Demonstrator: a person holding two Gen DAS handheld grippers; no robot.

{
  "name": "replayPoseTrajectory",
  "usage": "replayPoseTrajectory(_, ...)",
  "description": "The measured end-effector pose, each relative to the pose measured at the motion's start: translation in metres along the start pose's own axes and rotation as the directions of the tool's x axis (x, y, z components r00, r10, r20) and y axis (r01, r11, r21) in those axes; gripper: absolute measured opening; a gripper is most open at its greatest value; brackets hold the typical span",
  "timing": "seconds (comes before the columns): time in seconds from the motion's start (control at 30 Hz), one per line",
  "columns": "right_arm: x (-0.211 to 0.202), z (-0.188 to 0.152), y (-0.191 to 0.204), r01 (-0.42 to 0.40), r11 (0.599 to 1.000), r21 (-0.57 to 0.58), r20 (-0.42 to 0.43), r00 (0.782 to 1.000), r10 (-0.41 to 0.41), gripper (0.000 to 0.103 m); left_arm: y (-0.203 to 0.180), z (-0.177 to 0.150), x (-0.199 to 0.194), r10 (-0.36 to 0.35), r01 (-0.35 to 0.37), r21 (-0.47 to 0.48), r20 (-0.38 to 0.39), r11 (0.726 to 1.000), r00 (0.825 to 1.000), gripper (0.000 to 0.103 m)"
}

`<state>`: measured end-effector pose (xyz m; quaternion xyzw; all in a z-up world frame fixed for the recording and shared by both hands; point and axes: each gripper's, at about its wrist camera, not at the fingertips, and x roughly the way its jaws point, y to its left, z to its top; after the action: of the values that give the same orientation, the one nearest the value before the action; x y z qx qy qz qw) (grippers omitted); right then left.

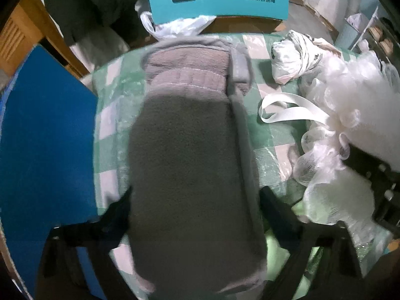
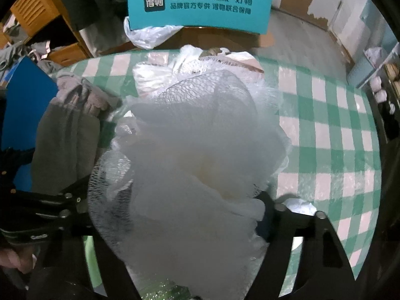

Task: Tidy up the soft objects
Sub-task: 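Close the left tool on the grey mitten while the right tool grasps the white bath puff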

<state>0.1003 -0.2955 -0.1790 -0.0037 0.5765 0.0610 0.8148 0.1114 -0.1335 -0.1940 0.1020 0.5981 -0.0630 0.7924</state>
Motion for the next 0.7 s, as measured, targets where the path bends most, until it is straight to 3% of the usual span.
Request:
replayPoseTrajectory(0.17, -0.009, 0.000, -0.002, -0.019, 1.000, 0.012, 0.012, 1.000, 0.018, 0.060, 0.004, -0.005, -0.008, -0.043, 0.043, -0.007, 0.012, 0.999, 0.999, 0.060)
replayPoseTrajectory(0.27, -0.017, -0.002, -0.006, -0.045, 0.998, 0.036, 0.021, 0.999, 0.044, 0.056, 0.003, -0.008, -0.017, -0.066, 0.066, -0.002, 0.024, 0.998, 0.998, 0.037)
replayPoseTrajectory(0.33, -0.022, -0.003, -0.007, -0.051, 0.998, 0.042, 0.029, 0.998, 0.050, 0.053, 0.002, -0.009, -0.022, -0.076, 0.076, 0.000, 0.035, 0.997, 0.997, 0.031)
replayPoseTrajectory(0.7, -0.051, -0.007, -0.003, -0.067, 0.997, 0.032, 0.096, 0.993, 0.063, 0.032, 0.013, -0.010, -0.049, -0.102, 0.104, -0.024, 0.097, 0.994, 0.990, 0.027)
